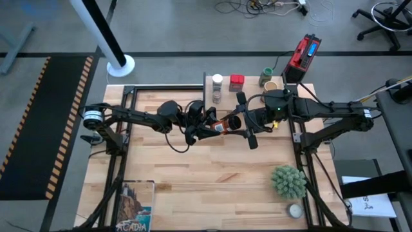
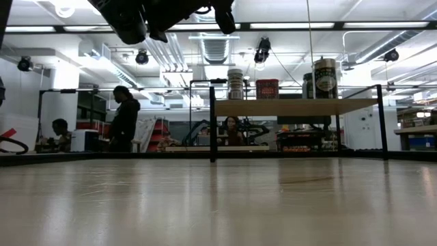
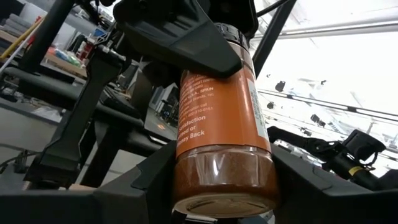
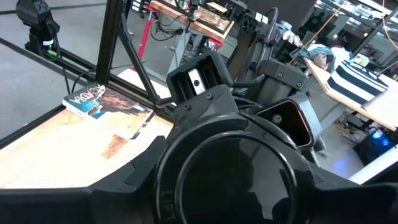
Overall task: Shelf spices
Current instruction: Put the black seasoning bottle on the shelf aligned with the red seasoning can
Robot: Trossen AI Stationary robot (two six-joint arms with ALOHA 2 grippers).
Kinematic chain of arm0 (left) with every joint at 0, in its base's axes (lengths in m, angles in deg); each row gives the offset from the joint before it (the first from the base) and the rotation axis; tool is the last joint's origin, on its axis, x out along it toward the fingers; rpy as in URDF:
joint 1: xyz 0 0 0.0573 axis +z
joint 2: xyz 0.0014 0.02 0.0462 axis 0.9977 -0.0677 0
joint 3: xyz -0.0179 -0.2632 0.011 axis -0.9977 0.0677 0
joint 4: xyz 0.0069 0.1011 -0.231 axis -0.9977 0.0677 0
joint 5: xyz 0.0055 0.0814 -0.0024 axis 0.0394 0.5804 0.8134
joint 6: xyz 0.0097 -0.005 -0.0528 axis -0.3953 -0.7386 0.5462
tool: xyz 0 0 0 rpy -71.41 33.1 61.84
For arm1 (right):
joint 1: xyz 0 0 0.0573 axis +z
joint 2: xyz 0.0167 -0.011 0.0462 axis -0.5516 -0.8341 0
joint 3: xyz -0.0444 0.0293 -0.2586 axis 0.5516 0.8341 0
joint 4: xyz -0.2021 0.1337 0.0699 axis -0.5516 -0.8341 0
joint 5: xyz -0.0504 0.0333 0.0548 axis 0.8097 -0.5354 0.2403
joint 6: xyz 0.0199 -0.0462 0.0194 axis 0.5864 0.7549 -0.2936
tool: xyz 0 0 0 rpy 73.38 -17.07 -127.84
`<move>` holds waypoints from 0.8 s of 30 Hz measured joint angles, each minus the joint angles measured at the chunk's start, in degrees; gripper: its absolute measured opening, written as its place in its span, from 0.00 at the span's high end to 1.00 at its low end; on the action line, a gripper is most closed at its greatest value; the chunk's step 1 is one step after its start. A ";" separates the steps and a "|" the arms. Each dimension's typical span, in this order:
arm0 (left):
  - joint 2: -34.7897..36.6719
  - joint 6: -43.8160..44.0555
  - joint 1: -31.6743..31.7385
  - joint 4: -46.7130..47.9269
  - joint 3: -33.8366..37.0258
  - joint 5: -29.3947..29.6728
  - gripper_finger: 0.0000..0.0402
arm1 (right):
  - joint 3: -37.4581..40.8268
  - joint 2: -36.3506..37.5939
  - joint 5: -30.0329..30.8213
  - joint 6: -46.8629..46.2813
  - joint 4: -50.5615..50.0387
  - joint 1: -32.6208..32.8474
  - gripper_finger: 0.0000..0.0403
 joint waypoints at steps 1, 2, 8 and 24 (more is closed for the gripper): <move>0.00 -0.04 0.00 0.03 0.00 -0.02 0.52 | 0.00 0.00 0.01 0.02 -0.02 0.00 0.54; 0.00 -0.06 0.00 0.06 0.00 -0.02 0.52 | 0.00 0.00 0.02 0.03 -0.01 0.00 0.55; 0.00 -0.20 0.00 0.21 0.00 -0.01 0.51 | 0.00 0.00 0.22 0.35 -0.25 0.00 0.57; 0.21 -7.53 1.30 5.77 0.00 1.86 0.45 | 0.00 0.04 1.18 0.90 -2.67 -1.41 0.55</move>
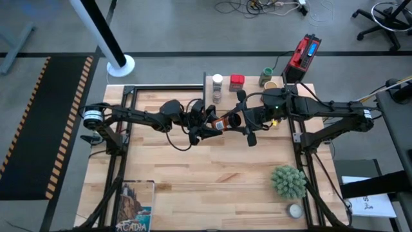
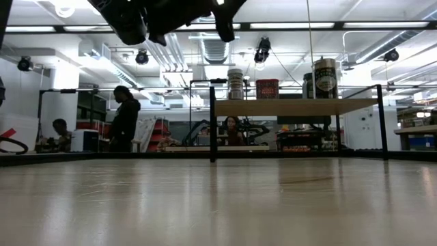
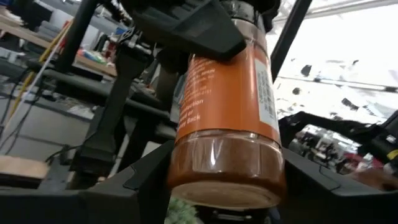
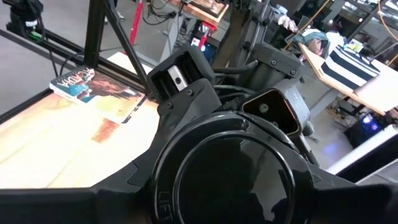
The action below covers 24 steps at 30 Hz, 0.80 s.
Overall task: Shelf spices
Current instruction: Put the black seasoning bottle on the shelf aligned with the red seasoning can
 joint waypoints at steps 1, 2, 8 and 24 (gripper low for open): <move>0.07 -0.51 0.24 0.58 0.00 -0.03 0.46 | 0.00 0.02 0.00 0.09 -0.22 -0.18 0.55; 0.12 -0.98 0.48 1.14 0.00 -0.05 0.46 | 0.00 0.02 0.00 0.16 -0.40 -0.36 0.55; 0.19 -3.25 1.64 4.54 0.00 -0.58 0.46 | 0.00 0.11 -0.04 0.34 -1.94 -1.54 0.57; 4.50 -15.38 1.80 29.86 0.02 3.51 0.46 | 0.00 2.56 4.13 0.13 -8.49 -9.60 0.55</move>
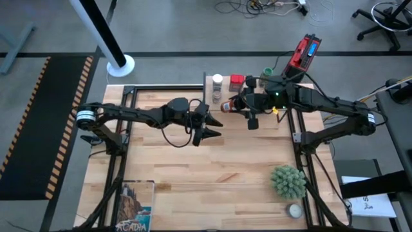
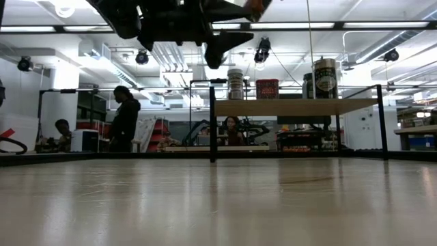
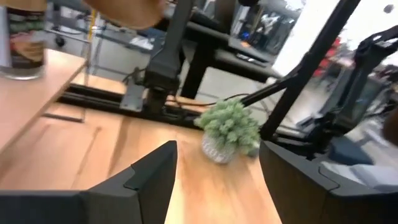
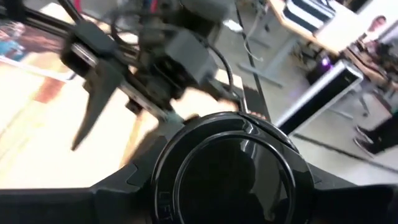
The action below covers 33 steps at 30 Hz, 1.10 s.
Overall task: Shelf spices
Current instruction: Put the black seasoning bottle on the shelf aligned with the red seasoning can
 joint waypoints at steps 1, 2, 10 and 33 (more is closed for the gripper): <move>0.49 -0.84 0.00 0.88 0.00 0.31 0.46 | 0.00 0.00 -0.02 0.02 -0.48 -0.70 0.55; 0.96 -1.51 0.00 2.61 -0.01 0.64 0.46 | 0.00 0.02 0.00 0.00 -0.77 -1.33 0.55; 5.54 -5.01 -0.15 9.79 0.00 2.53 0.47 | 0.00 0.09 0.05 -1.22 -2.90 -6.10 0.56; 15.73 -7.65 -1.53 22.00 0.55 21.00 0.46 | 0.00 -1.90 8.93 -18.92 -10.06 -12.53 0.56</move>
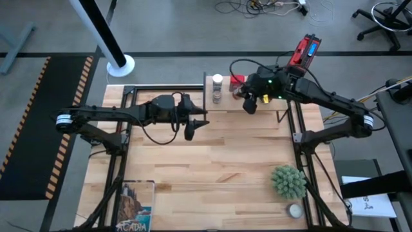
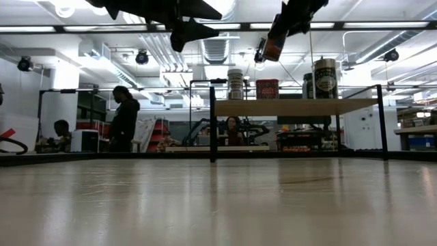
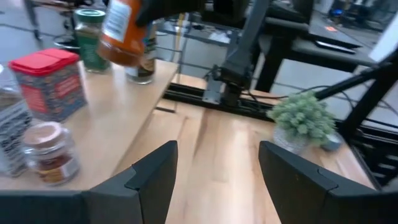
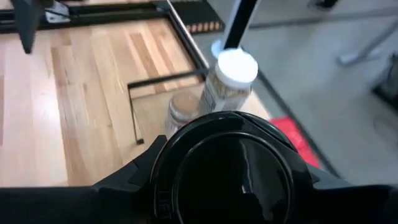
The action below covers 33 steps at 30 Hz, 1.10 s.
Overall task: Shelf spices
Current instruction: Put the black seasoning bottle on the shelf aligned with the red seasoning can
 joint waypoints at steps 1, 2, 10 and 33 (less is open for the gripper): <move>0.00 0.17 0.00 -0.01 0.00 0.72 0.46 | -0.02 -0.69 0.09 -1.25 -0.41 -0.01 0.56; 0.00 0.23 0.00 -0.06 0.00 1.37 0.46 | -0.02 -1.54 0.11 -2.25 -0.82 -0.01 0.56; 0.05 0.31 0.00 0.18 0.00 2.10 0.48 | -1.64 -8.72 1.91 -6.40 -4.86 -0.01 0.56; 4.49 -0.97 0.00 5.14 0.06 2.12 0.49 | -17.44 -21.49 9.18 -12.56 -21.47 -0.02 0.55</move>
